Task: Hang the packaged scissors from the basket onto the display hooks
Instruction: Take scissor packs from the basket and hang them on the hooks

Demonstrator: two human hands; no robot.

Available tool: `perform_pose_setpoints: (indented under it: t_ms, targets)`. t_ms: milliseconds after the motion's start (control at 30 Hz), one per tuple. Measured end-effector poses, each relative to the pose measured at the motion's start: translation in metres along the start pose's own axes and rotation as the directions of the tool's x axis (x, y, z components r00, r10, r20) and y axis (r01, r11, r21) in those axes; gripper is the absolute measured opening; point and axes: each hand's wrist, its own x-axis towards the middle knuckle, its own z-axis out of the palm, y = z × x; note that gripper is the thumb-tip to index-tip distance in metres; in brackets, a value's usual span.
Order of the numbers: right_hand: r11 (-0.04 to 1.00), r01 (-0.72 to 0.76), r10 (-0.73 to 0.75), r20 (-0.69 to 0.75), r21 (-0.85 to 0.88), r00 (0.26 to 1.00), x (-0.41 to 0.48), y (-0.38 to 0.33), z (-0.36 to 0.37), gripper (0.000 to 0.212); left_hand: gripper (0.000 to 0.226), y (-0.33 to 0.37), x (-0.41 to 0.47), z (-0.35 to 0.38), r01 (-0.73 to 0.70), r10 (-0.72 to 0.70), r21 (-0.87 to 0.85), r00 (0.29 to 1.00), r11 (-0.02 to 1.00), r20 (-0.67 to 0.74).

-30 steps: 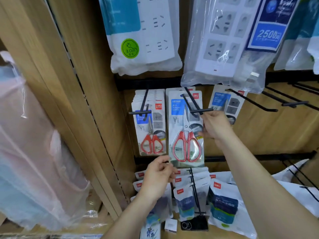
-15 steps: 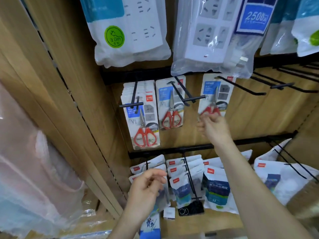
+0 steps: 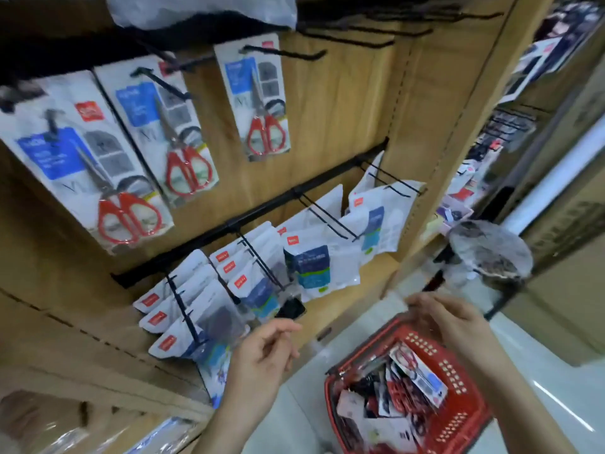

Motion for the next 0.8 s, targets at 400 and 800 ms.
perform_pose_setpoints:
  t_ms: [400,800]
  targets:
    - [0.923,-0.385,0.375,-0.282,0.024,0.883,-0.052,0.206,-0.113,0.023,0.049,-0.132,-0.007,0.146,0.138,-0.285,0.384,0.889,0.913,0.359]
    - [0.662,-0.574,0.724,-0.211,0.482,0.657,0.041,0.47,-0.119,0.014,0.027,-0.365,0.035,0.333,0.274,-0.503,0.524,0.783,0.807,0.365]
